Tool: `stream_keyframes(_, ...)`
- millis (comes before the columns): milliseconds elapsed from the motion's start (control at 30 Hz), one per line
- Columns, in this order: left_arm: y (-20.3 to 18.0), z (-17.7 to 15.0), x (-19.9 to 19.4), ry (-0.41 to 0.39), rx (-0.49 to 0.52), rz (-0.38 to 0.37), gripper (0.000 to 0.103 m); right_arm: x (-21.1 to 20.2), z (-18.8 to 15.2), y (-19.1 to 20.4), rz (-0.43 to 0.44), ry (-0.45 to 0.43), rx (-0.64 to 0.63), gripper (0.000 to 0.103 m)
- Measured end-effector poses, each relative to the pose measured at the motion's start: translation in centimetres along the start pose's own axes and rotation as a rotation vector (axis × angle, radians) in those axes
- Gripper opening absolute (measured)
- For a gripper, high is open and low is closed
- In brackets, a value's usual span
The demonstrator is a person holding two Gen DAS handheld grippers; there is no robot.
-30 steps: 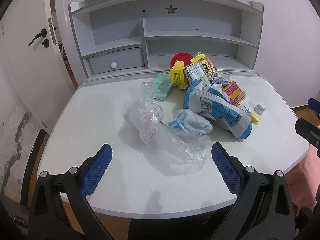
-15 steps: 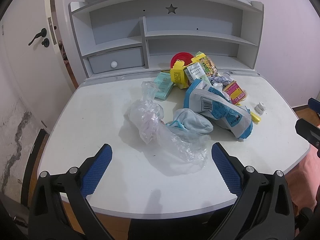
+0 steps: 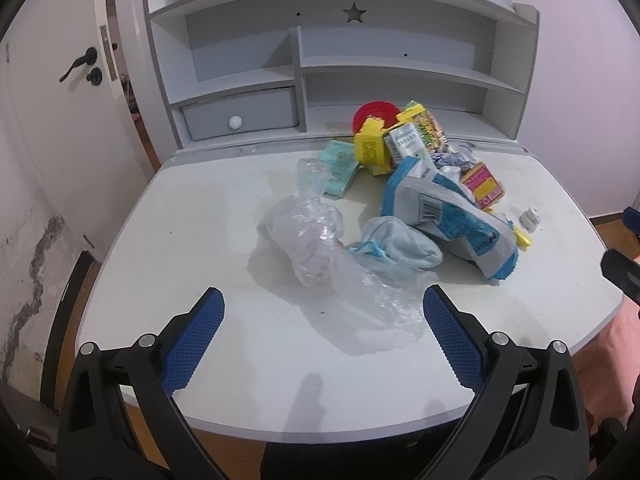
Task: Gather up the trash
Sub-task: 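Grasp the clear plastic bag with the left tool while the right tool grasps the blue-white snack bag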
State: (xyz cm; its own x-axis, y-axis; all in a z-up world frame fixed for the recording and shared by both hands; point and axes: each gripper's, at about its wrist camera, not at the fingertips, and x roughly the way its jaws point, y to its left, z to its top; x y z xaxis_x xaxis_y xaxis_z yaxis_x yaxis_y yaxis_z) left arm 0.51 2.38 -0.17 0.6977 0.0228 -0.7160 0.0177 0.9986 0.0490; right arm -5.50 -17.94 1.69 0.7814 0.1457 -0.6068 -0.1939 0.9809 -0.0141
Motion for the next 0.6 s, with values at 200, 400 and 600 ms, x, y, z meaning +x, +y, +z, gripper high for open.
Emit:
stream_keyframes(200, 1.2, 0.6, 2.1, 0.039, 0.005, -0.023, 0.097, 1.0, -0.6, -0.7, 0.015, 0.03, 0.002, 0.097)
stream_keyframes(400, 3.1, 3.4, 5.0, 0.045, -0.007, -0.037, 0.097, 2.4, -1.0, -0.8, 0.05, 0.061, -0.013, 0.097)
stream_keyframes(600, 3.8, 5.3, 9.9, 0.138, -0.045, -0.104, 0.096, 3.8, -1.2, -0.3, 0.063, 0.08, -0.05, 0.097)
